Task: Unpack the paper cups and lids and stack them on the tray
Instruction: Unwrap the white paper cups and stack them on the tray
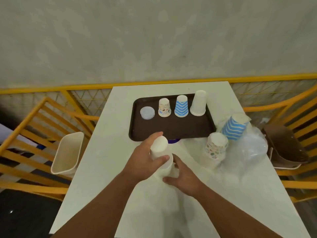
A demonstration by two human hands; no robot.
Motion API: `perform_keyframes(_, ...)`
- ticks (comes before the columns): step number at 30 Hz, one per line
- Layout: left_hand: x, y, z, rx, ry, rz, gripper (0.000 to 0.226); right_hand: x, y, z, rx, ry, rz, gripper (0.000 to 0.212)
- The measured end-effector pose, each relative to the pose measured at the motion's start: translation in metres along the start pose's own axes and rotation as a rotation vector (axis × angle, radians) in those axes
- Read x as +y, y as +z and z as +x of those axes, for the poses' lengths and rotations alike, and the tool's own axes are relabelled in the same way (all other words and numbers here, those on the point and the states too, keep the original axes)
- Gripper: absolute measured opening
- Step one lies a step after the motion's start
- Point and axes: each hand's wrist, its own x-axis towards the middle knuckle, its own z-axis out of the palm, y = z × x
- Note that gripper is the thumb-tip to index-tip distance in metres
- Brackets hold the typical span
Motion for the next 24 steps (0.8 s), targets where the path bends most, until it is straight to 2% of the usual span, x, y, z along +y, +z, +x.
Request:
perform_keyframes(6, -0.011, -0.005, 0.006, -0.05, -0.011, -0.029, 0.068, 0.009, 0.024, 0.021, 0.031, -0.03, 0.055, 0.069)
perform_keyframes(11, -0.023, -0.022, 0.038, -0.074, -0.007, -0.098, 0.064, 0.004, 0.041, 0.042, 0.201, 0.018, 0.146, 0.066)
perform_keyframes(14, -0.026, -0.037, 0.065, -0.101, -0.005, -0.142, 0.061, -0.011, 0.044, 0.052, 0.282, 0.047, 0.141, 0.073)
perform_keyframes(16, -0.02, -0.048, 0.085, -0.113, -0.004, -0.186, 0.059, -0.024, 0.037, 0.06, 0.34, 0.039, 0.166, 0.079)
perform_keyframes(20, 0.015, -0.065, 0.13, -0.075, 0.09, -0.208, 0.056, -0.06, 0.001, 0.074, 0.466, -0.029, 0.394, 0.089)
perform_keyframes(24, 0.059, -0.069, 0.167, -0.137, 0.202, -0.231, 0.06, -0.094, -0.047, 0.081, 0.478, -0.071, 0.488, 0.08)
